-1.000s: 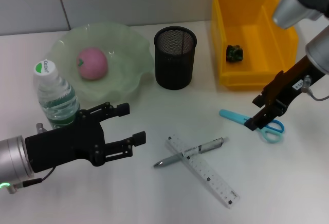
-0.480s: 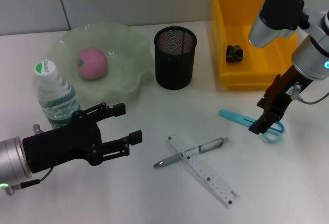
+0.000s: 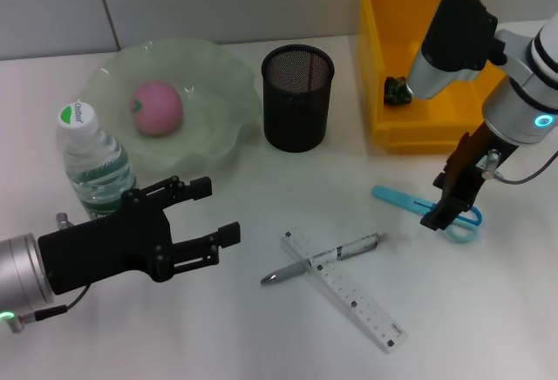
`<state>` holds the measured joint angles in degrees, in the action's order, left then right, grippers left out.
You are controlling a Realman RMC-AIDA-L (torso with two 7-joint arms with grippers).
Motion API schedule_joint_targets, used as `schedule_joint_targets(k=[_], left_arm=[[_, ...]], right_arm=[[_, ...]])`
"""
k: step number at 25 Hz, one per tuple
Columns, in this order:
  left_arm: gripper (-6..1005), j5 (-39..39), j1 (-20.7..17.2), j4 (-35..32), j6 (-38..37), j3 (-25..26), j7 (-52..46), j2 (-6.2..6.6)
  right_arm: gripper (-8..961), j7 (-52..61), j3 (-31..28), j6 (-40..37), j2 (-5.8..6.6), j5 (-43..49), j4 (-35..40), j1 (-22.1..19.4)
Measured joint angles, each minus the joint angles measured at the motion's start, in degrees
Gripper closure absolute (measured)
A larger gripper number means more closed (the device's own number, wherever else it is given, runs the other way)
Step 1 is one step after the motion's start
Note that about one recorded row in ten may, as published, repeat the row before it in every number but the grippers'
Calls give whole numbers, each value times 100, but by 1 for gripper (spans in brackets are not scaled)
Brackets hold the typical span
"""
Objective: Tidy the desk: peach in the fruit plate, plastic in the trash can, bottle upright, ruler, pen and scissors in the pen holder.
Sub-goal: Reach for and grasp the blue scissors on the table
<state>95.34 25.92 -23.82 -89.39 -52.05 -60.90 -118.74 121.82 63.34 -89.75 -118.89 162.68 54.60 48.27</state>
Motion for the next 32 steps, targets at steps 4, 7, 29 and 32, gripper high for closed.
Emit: schedule_joint_targets(k=[4,7,29,32], left_arm=[[198,1,0,0,2,-6,-1,0],[198,2,-3,0,2,-6,-3,2],[197,2,-8,-5,1,-1,-71,18],[197,2,-9,-2,1,5,-89,18]], right_arm=[[207,0,7,186,-7,-14,-170,20],[310,0,11,300,-11,-18,-322,57],[533,41,320,770,-11,14,-695,157],[532,43,364,790,-11,18,-697,157]])
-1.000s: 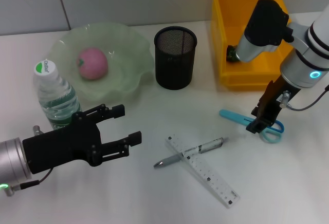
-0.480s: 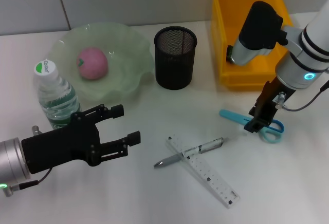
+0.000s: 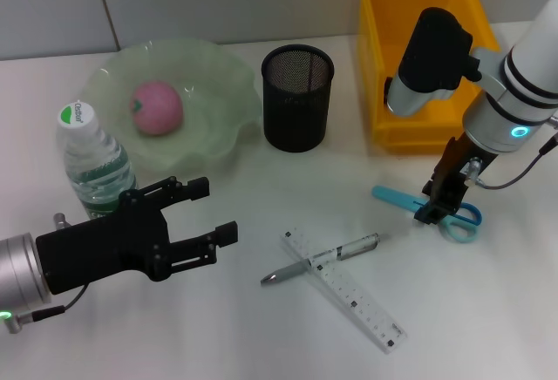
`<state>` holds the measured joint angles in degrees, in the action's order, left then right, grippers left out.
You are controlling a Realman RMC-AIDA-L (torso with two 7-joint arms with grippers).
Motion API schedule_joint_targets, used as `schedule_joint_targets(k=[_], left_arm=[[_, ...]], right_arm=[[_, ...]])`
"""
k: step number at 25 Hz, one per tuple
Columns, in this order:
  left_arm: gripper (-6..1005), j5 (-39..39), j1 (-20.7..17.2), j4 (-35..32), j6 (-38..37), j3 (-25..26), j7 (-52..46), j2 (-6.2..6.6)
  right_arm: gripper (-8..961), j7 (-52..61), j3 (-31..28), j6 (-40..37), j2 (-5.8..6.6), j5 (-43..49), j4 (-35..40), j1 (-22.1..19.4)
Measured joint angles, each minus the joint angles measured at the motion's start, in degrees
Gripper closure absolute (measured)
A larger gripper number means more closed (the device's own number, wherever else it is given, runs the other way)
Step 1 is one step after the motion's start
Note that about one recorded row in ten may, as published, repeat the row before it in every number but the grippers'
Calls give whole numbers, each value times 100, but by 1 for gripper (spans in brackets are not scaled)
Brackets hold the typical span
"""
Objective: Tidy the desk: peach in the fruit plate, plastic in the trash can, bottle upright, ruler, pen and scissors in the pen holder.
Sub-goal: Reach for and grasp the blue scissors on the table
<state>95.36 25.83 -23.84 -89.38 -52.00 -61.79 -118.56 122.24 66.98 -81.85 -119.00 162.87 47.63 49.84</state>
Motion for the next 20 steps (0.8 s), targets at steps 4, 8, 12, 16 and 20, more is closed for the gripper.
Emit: schedule_joint_targets(k=[4,8,12,16,20], left_arm=[[197,0,0,2,0,22,-7,6],[198,0,0,2,0,33,-8,8],[198,0,5,2,0,33,-10,9],[198,0,12,-11,0,30,-51,9],[198,0,17,-14,0,23,-53,8]], right_arm=[[532,1,10,2,0,0,0,0],[533,2,17,3,0,0,-10,0],[532,0,20,6,0,0,-67,0],[558,-2,20,11,0,0,-78,0],[592,-14,18,11,0,-1,-79,0]])
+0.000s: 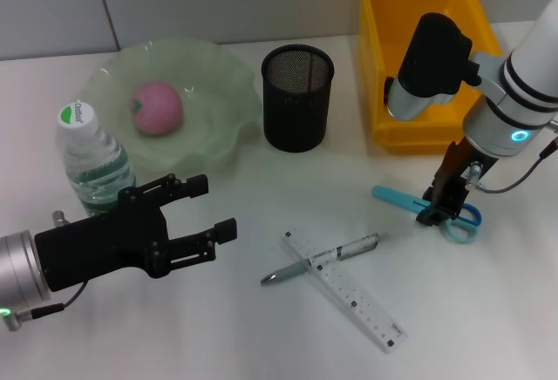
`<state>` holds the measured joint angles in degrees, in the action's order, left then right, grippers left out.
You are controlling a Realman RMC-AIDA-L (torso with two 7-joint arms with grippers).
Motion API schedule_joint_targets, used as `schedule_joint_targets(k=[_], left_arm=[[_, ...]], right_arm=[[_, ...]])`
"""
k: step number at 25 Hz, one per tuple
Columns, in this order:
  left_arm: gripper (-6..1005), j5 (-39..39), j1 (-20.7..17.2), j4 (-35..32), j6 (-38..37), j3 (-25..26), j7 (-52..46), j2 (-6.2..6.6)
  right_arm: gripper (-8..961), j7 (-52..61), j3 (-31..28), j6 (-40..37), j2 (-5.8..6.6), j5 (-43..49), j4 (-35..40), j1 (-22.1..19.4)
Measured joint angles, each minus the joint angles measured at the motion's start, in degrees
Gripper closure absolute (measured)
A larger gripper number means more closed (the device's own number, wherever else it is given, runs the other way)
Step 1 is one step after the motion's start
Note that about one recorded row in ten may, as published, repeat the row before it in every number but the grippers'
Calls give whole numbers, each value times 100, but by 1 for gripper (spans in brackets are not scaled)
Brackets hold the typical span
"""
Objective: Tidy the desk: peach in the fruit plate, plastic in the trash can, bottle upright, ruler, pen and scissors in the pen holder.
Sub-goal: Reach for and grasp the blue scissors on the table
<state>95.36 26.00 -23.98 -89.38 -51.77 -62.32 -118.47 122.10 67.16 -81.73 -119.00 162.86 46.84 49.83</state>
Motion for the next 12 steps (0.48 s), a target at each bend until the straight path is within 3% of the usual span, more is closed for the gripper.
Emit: schedule_joint_targets(k=[12], left_arm=[[198,0,-4,10,0,6,0,-9]], right_arm=[[638,-24,-2,0,0,0,0,0]])
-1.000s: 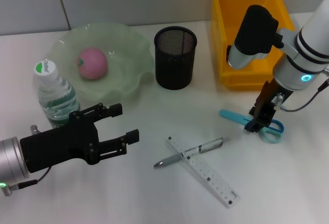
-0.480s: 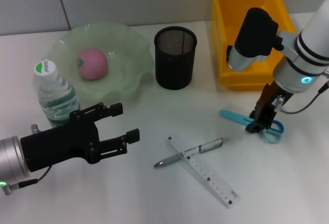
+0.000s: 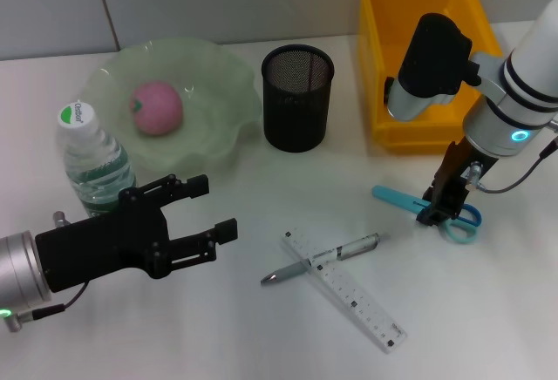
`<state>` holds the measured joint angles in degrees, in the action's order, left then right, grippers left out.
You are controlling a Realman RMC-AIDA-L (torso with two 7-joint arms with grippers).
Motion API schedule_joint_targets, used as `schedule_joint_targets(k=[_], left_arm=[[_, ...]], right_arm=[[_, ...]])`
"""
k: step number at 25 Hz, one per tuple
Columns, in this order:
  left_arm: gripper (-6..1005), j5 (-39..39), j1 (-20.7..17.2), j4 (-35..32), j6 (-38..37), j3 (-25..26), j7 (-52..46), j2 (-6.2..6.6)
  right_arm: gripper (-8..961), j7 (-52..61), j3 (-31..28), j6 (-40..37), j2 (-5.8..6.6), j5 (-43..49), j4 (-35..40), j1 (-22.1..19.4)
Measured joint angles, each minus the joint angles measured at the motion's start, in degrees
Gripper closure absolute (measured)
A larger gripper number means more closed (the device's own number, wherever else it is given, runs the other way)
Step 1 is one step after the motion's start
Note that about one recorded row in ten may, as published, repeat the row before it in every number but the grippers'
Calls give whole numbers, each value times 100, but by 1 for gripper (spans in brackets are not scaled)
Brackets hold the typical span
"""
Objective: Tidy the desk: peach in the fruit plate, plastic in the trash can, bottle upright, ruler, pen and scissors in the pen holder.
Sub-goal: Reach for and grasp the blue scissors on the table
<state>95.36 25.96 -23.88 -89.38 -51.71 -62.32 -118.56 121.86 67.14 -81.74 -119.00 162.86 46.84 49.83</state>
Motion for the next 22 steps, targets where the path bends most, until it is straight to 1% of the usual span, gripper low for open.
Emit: schedule_joint_targets(k=[22], left_arm=[[197,0,27,7,0,4,0,0]], right_arm=[[637,9,0,21,0,88,-7,-4]])
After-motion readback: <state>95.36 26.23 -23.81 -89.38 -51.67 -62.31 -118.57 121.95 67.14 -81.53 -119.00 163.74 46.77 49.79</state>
